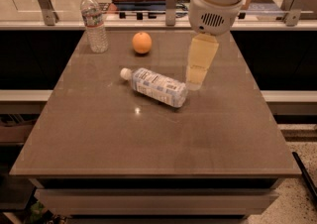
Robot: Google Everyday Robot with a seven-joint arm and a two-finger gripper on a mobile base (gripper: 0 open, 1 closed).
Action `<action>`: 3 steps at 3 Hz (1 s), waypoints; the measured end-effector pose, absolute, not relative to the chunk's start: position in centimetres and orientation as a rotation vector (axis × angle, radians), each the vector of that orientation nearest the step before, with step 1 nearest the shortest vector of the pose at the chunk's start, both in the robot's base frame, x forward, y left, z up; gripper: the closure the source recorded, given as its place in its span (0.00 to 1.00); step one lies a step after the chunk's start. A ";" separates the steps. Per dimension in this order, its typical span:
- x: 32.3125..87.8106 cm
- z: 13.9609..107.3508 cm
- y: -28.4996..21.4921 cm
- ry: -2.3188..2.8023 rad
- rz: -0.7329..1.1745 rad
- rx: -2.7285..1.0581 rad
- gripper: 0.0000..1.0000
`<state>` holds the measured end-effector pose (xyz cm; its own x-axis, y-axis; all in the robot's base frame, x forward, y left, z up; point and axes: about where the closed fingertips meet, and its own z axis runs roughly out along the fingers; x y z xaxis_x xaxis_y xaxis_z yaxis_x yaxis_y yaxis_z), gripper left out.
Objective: Place blue plastic bottle upright
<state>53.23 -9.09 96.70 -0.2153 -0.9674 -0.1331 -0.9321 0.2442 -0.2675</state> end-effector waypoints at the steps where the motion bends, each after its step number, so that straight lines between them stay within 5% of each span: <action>1: 54.4 96.5 -8.4 2.268 -0.171 -1.778 0.00; 3: 57.0 92.8 -3.5 2.336 -0.097 -1.809 0.00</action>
Offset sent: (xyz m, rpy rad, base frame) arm 0.0426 0.0638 -0.0544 -0.0287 0.2006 0.0101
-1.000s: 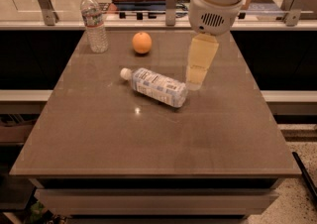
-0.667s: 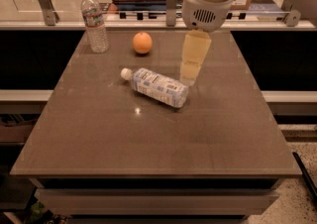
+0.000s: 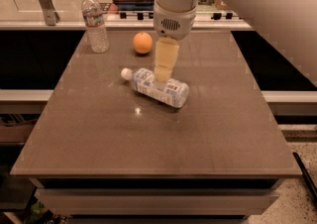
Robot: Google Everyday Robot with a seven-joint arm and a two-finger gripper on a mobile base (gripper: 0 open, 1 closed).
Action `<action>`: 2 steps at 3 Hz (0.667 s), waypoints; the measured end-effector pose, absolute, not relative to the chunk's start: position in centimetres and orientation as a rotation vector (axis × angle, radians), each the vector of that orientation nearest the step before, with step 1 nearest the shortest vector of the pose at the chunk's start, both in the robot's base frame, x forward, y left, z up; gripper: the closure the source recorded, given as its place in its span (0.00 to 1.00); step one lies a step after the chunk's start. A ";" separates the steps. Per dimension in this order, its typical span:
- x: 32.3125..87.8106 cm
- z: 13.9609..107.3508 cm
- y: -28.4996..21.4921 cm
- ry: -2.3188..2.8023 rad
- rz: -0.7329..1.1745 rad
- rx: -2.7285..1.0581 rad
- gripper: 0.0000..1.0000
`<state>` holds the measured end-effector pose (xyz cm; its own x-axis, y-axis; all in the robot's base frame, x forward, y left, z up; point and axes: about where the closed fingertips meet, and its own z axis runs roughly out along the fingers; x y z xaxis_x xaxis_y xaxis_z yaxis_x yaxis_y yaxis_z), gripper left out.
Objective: Place blue plastic bottle upright
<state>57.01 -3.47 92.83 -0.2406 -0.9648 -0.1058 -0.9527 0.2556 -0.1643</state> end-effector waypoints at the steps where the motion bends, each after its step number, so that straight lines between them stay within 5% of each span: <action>1: 56.6 91.8 -2.1 2.401 -0.115 -1.728 0.00; 2: 56.2 90.6 -2.1 2.483 -0.129 -1.608 0.00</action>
Offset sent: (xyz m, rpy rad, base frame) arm -0.0188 0.0078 -0.0381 -0.0223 0.0184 -0.2989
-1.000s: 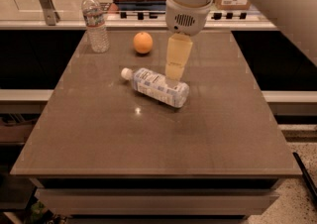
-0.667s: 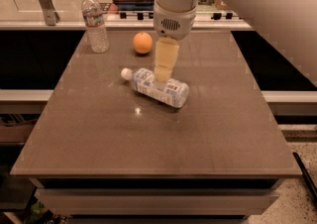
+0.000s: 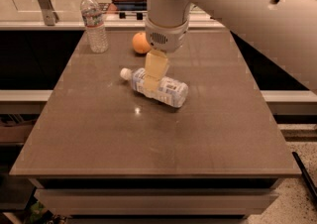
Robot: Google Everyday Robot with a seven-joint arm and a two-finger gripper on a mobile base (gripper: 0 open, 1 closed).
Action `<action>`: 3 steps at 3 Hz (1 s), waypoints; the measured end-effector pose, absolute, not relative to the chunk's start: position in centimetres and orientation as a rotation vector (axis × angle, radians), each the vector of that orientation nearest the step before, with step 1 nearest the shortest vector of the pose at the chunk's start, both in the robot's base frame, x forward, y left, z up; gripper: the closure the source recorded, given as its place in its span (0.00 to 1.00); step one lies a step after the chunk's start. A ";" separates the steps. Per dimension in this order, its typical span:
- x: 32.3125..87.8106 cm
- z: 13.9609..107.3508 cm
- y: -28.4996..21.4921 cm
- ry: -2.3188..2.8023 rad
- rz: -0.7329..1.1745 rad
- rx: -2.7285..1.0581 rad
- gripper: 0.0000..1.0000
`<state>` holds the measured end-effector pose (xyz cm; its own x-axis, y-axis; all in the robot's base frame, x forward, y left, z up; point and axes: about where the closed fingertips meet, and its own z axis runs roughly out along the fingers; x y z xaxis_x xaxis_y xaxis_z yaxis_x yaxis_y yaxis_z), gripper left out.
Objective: Place blue plastic bottle upright
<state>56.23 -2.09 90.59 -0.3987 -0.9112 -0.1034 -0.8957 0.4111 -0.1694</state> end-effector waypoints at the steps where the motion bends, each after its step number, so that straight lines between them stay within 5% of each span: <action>1: 56.7 89.0 -1.9 2.529 -0.092 -1.542 0.00; 3: 58.1 86.3 -0.4 2.554 0.010 -1.512 0.00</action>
Offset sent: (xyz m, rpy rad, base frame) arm 0.0220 0.0101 -0.0549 0.0940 0.0832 -0.1094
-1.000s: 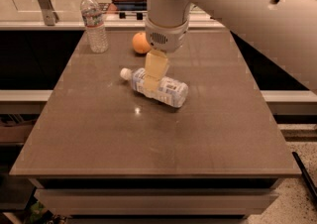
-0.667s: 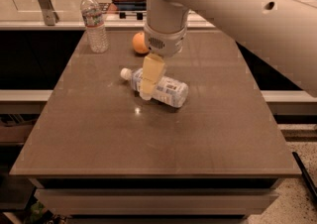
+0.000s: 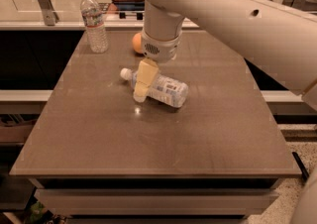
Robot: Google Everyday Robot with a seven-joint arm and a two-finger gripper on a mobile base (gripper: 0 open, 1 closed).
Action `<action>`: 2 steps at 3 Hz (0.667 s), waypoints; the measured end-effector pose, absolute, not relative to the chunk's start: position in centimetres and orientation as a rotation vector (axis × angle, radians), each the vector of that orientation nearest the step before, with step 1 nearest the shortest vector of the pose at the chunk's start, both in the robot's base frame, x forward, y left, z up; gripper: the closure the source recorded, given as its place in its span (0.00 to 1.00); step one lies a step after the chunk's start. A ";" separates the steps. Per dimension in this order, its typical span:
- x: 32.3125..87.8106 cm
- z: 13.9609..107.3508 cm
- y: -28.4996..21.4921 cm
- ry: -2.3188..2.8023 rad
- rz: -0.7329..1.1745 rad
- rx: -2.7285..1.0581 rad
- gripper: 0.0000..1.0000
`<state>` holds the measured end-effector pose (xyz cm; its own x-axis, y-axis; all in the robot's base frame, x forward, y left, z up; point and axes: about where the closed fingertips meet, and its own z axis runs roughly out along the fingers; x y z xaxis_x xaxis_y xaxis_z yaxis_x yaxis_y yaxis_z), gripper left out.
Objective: Place blue plastic bottle upright
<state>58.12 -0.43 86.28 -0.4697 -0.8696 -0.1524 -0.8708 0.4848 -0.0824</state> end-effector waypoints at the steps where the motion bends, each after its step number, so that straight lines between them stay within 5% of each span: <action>1: 58.3 85.3 0.5 2.567 0.020 -1.502 0.18; 2: 58.1 84.8 1.1 2.569 0.007 -1.503 0.41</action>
Offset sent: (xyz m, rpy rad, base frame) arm -0.0041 0.0218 -0.0199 -0.0199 0.0104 -0.0146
